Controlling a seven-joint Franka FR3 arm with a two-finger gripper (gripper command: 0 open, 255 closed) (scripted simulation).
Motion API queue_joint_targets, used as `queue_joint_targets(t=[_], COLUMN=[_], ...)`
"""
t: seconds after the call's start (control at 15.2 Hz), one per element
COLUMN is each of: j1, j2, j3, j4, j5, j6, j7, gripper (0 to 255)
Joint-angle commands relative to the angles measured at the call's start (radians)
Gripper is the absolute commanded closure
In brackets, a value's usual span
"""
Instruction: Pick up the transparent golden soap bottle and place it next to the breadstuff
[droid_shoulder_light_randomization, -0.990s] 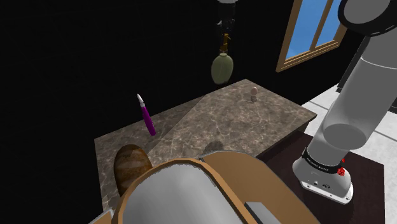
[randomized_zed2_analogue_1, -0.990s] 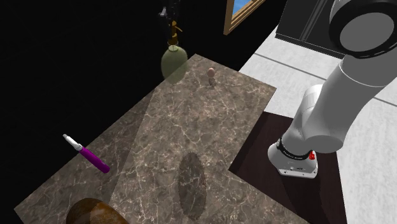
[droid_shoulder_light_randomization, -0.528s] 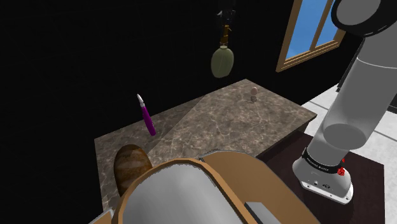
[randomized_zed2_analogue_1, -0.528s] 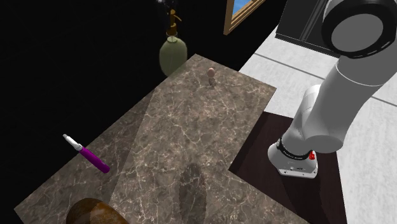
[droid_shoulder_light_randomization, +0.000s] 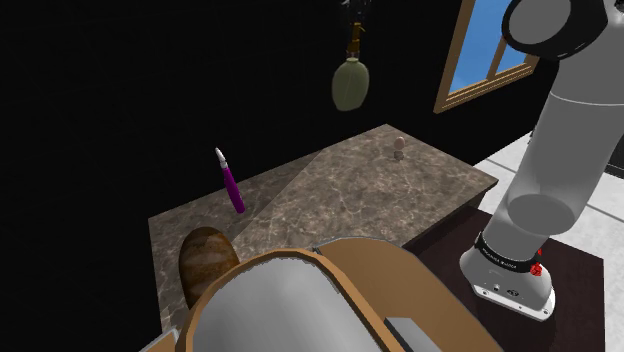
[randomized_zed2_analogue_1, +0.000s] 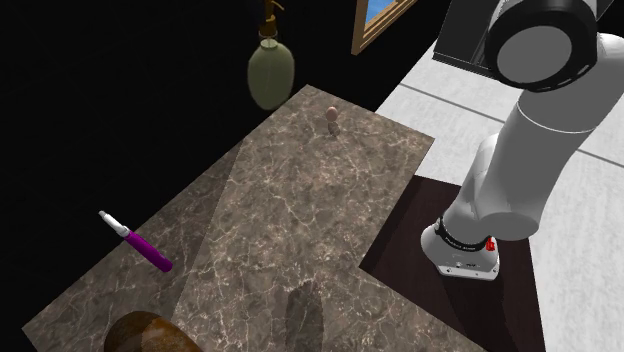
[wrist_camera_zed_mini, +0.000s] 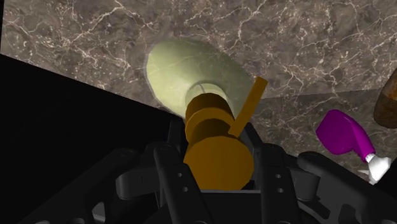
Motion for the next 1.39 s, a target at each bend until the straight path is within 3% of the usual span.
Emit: queue_joint_targets(t=[0.0, 0.4, 0.79, 1.32], j1=[-0.004, -0.02, 0.087, 0.196], j2=[0.026, 0.12, -0.035, -0.136], j3=[-0.002, -0.007, 0.056, 0.158], j4=[0.065, 0.287, 0.075, -0.052], j5=[0.005, 0.025, -0.019, -0.043], j6=[-0.039, -0.169, -0.107, -0.082], j7=[-0.002, -0.008, 0.139, 0.342], gripper=[255, 255, 255, 255])
